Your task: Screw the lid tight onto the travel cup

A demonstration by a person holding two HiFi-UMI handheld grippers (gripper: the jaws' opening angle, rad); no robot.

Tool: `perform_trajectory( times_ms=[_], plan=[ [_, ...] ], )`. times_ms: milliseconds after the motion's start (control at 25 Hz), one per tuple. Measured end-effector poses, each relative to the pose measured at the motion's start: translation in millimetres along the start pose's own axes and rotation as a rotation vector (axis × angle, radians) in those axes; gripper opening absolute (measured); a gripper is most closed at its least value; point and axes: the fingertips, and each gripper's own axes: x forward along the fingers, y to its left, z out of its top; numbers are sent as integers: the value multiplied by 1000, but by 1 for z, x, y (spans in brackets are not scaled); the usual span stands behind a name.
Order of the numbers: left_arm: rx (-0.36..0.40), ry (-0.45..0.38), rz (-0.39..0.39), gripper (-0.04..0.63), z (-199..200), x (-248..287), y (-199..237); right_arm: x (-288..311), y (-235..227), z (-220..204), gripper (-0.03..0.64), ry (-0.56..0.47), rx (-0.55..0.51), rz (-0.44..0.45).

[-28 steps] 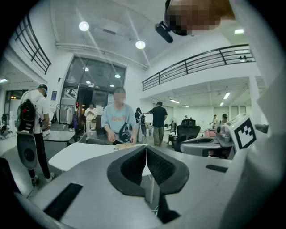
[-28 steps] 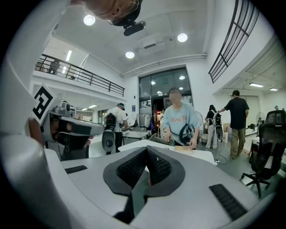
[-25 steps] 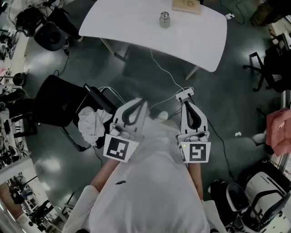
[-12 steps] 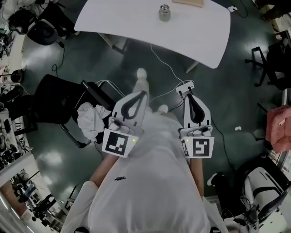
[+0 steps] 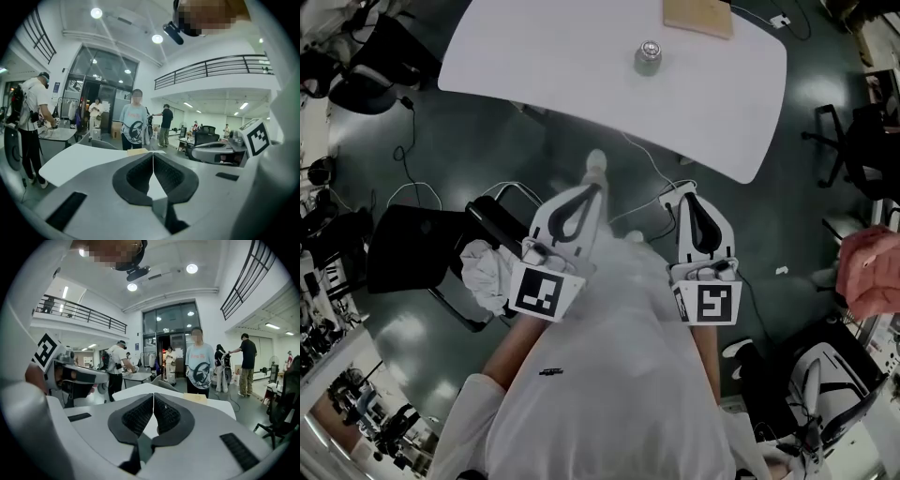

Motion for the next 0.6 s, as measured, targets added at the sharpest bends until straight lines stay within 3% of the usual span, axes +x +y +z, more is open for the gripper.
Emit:
perform_trajectory(
  times_ms=[200, 360, 600],
  plan=[
    [13, -38, -21, 3, 45, 45, 80, 86, -7, 30, 0, 28, -19, -24],
    [19, -16, -68, 3, 65, 81, 132, 145, -16, 55, 2, 47, -54, -58],
    [52, -4, -146, 4, 78, 125, 174, 197, -34, 64, 0, 70, -51, -132]
  ],
)
